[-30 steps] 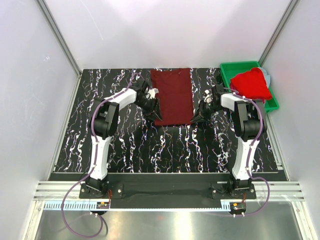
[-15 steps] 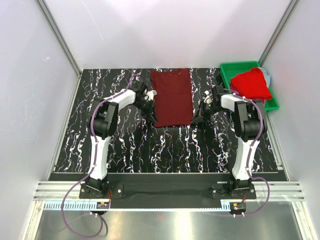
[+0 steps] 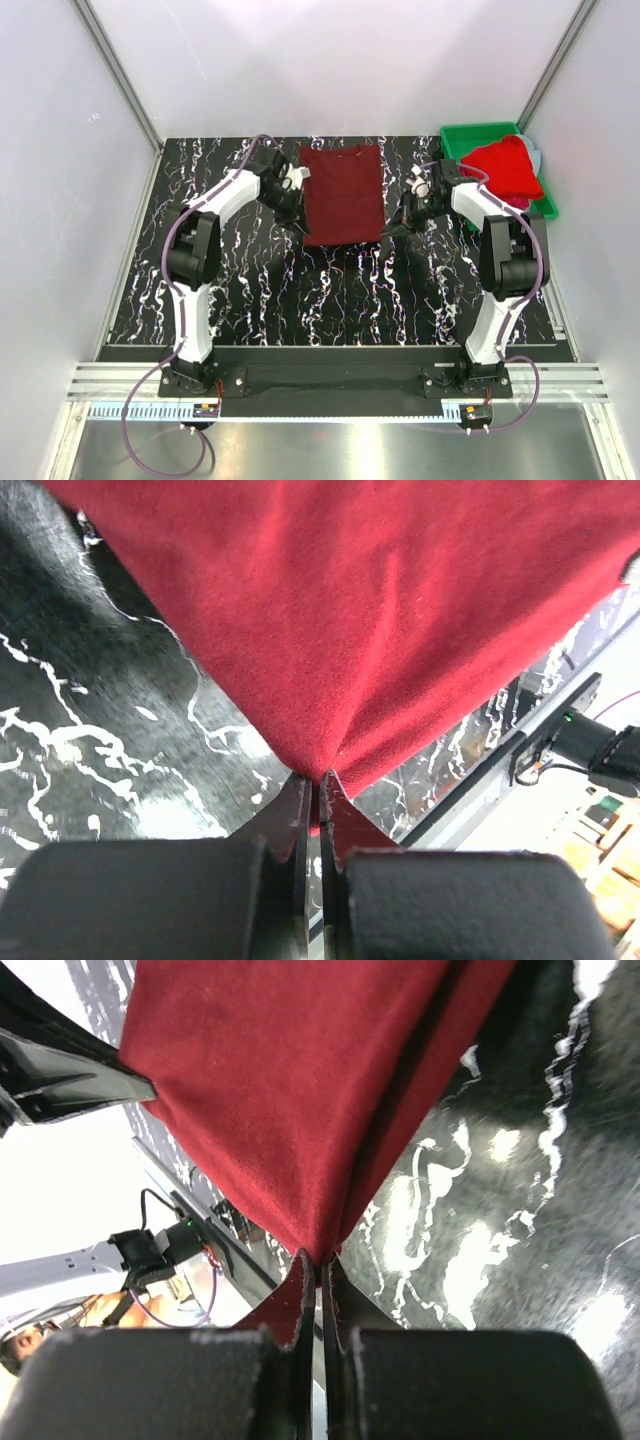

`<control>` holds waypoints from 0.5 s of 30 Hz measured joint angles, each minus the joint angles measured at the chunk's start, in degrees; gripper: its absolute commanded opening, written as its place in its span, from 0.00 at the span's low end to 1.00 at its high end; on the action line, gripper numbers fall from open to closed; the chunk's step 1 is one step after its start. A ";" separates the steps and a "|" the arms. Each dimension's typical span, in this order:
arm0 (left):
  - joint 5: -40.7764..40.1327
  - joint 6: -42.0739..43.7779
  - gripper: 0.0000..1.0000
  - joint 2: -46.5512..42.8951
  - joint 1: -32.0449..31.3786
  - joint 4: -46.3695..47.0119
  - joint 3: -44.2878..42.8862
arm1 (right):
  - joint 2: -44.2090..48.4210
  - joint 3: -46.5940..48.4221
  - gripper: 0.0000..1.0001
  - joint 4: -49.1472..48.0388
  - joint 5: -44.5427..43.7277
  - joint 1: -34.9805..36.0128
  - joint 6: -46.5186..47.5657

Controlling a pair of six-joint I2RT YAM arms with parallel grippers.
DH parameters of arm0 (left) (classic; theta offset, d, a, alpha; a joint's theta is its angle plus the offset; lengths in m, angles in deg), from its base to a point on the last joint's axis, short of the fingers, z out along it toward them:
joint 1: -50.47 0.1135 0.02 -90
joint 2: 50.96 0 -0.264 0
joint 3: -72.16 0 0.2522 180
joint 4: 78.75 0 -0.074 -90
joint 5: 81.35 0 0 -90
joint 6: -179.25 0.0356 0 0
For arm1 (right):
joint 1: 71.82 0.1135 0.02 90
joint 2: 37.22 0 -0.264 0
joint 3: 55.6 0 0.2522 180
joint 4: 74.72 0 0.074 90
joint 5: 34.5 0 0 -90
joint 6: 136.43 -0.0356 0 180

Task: Fold and stack the t-shirts
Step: Fold the tshirt

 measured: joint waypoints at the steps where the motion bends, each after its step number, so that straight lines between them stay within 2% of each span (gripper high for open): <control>1: 0.00 0.17 0.00 -0.94 0.00 -0.13 0.00 | 0.61 0.00 0.00 0.33 0.15 -0.02 0.26; 15: -0.02 1.03 0.00 -7.93 -0.33 -1.70 0.00 | 4.81 3.63 0.00 4.76 1.22 -0.02 2.14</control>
